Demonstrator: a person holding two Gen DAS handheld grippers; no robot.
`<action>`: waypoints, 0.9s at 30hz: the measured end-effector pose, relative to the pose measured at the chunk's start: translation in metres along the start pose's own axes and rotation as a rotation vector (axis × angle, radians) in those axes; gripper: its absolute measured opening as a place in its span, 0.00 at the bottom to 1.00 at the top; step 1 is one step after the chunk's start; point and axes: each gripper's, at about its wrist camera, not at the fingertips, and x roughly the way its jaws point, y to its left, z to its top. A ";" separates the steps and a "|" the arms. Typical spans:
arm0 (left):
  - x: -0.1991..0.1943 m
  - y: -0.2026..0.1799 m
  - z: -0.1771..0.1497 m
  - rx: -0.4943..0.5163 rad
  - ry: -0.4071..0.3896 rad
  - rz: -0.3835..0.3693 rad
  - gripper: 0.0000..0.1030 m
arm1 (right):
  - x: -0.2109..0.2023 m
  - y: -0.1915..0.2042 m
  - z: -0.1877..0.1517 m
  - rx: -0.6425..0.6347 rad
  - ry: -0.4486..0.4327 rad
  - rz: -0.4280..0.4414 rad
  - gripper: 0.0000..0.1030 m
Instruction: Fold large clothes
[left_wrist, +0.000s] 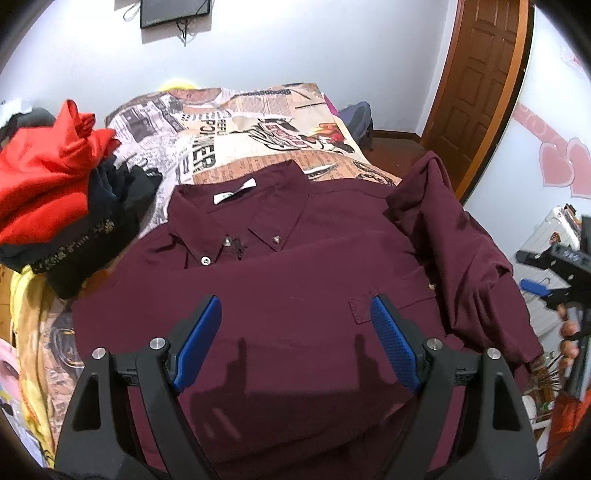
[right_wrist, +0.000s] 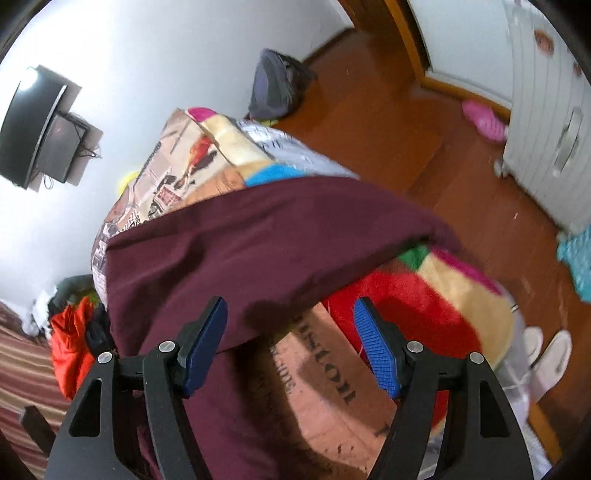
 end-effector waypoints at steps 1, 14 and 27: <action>0.002 0.001 0.001 -0.008 0.006 -0.004 0.80 | 0.003 -0.004 0.002 0.013 0.011 0.006 0.66; 0.016 0.017 0.000 -0.039 0.028 0.047 0.80 | 0.030 -0.008 0.029 0.021 -0.032 -0.014 0.50; 0.003 0.035 -0.007 -0.059 0.001 0.055 0.80 | -0.061 0.081 0.014 -0.274 -0.323 0.034 0.13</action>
